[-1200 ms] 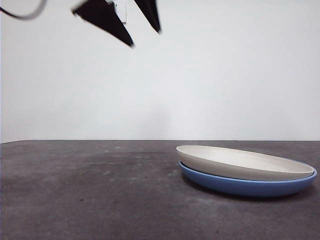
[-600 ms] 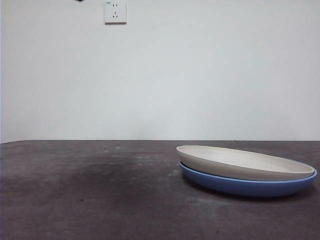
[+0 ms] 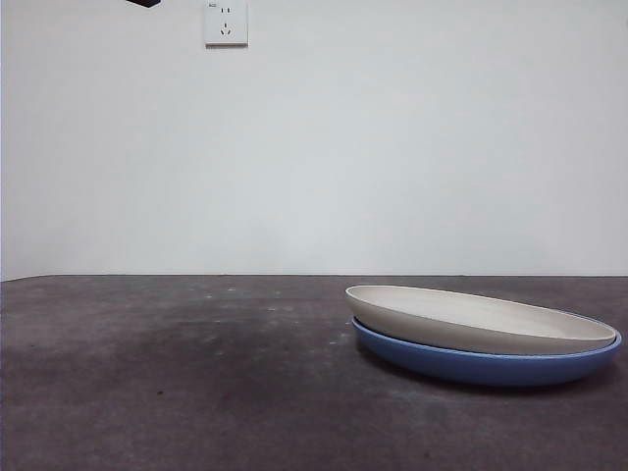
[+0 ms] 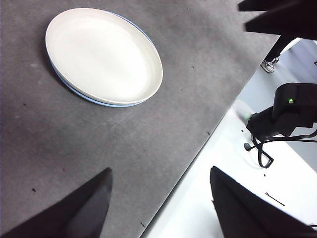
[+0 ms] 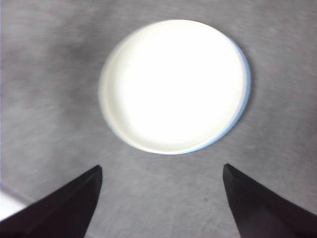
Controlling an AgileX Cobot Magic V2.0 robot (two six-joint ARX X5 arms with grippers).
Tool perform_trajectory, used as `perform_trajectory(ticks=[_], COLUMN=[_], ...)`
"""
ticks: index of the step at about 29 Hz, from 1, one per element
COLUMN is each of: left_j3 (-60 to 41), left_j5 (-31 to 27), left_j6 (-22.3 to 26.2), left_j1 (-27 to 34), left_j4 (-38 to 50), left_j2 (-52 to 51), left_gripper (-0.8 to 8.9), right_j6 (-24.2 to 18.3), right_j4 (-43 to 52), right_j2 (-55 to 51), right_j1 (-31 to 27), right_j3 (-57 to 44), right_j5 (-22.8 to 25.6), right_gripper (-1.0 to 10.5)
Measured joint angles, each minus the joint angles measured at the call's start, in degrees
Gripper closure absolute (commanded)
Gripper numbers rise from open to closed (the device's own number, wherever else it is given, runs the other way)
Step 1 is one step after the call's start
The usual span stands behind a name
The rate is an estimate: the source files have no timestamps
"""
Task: Pick up the white plate, put it on the blue plate, put it on desk
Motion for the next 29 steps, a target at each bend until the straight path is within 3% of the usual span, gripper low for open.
perform_trajectory(ticks=[8,15,20,29], left_j3=[0.0,0.0,0.0,0.0], left_j5=[0.0,0.0,0.0,0.0], left_j6=[0.0,0.0,0.0,0.0], left_j1=[0.0,0.0,0.0,0.0], left_j4=[-0.2,-1.0,-1.1,-1.1], left_j2=[0.0,0.0,0.0,0.0], left_gripper=[5.02,5.02,5.02,5.02], right_j6=[3.9,4.0,3.9,3.1], right_j4=[12.5,22.2,25.4,30.0], right_j2=[13.6,27.1,34.1,40.2], right_j1=[-0.1,-1.2,-2.1,-2.8], right_j3=[-5.8,-5.8,-5.8,-5.8], right_j5=[4.6,4.8,7.5,7.5], right_gripper=[5.6,5.6,5.6,7.2])
